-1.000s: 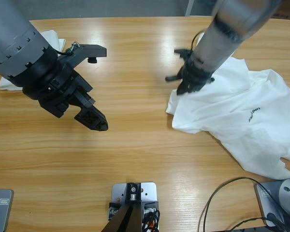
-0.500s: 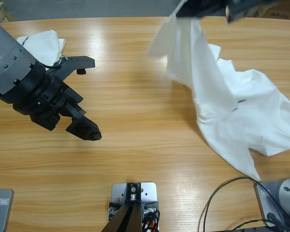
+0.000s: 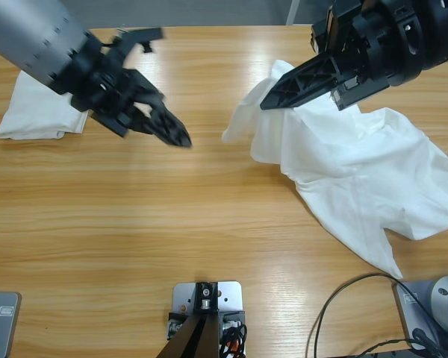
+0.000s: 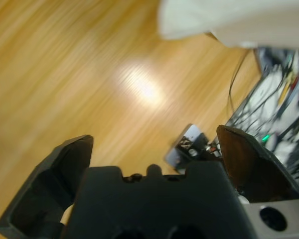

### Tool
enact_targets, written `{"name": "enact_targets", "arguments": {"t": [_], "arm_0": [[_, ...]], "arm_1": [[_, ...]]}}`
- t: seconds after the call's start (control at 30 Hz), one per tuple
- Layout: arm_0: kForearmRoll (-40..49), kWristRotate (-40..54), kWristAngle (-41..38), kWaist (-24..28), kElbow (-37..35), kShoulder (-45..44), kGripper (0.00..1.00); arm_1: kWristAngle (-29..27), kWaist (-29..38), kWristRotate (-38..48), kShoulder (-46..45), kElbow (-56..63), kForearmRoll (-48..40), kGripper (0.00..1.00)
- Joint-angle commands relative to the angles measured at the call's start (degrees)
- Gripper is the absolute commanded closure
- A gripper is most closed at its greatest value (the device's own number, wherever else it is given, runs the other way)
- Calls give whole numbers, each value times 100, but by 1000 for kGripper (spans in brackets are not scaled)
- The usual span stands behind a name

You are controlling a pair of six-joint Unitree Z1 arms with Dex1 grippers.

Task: Fold clothes

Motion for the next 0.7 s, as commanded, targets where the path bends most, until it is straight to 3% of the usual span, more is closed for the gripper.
{"name": "enact_targets", "arguments": {"t": [0.03, 0.17, 0.3, 0.47, 0.7], "arm_0": [[-1552, 1937, 400, -589, 1051, -174, 0], [-3185, 2224, 1001, -698, 2046, -456, 30], [-4859, 1920, 1446, -703, 2953, -573, 55], [-5478, 1716, 1307, -730, 3236, -542, 132], [-5636, 1579, 1178, -879, 3287, -501, 138]], "arm_1": [[42, 63, 92, 95, -150, 101, 1000], [44, 63, 92, 58, -197, 256, 1000], [44, 63, 92, 5, -203, 416, 1000], [23, 63, 92, 67, -241, 446, 1000], [0, 63, 92, 221, -382, 441, 1000]]}}
